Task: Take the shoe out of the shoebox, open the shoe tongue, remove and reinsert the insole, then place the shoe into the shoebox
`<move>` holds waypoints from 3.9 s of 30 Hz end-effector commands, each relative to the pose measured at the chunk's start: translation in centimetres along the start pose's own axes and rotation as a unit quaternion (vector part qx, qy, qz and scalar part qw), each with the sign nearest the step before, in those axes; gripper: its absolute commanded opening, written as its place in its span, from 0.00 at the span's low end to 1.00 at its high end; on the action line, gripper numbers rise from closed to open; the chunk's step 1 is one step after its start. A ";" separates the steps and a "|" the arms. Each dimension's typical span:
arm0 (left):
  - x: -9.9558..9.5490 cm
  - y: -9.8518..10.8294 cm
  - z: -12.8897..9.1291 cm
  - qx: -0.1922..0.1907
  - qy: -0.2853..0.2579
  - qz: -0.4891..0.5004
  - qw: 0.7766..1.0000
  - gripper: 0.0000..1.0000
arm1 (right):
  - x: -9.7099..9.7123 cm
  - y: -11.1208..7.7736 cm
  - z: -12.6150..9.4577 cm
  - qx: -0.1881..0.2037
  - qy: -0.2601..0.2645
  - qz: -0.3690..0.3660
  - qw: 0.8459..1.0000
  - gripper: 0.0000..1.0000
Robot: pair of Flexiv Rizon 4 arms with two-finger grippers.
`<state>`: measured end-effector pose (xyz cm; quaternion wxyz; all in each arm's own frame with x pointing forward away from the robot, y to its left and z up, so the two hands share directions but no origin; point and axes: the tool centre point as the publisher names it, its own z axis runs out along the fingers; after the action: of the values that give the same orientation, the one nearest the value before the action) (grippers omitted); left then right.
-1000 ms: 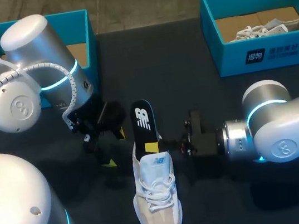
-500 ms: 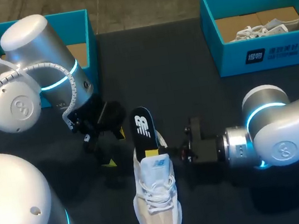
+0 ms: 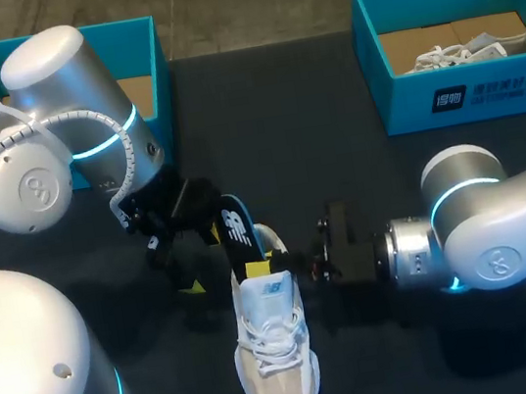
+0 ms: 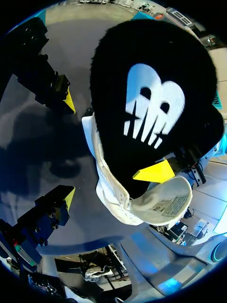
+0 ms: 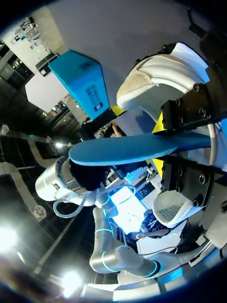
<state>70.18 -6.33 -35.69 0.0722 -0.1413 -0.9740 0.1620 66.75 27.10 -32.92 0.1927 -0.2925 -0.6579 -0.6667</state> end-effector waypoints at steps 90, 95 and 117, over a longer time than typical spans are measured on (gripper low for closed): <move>0.1 0.0 0.1 0.000 -0.002 0.000 1.000 1.00 | -2.6 1.2 -0.7 -0.020 -0.030 0.032 0.999 0.00; 0.1 0.0 0.1 0.000 -0.002 0.000 1.000 1.00 | -2.6 0.2 -0.9 -0.024 -0.050 0.048 0.997 0.00; 0.1 0.0 0.1 0.000 -0.002 0.000 1.000 1.00 | -1.6 -1.2 -0.8 -0.046 -0.065 0.039 0.996 0.38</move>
<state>70.18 -6.33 -35.69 0.0722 -0.1412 -0.9740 0.1620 67.30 26.27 -34.79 0.1670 -0.3690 -0.6259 -0.6665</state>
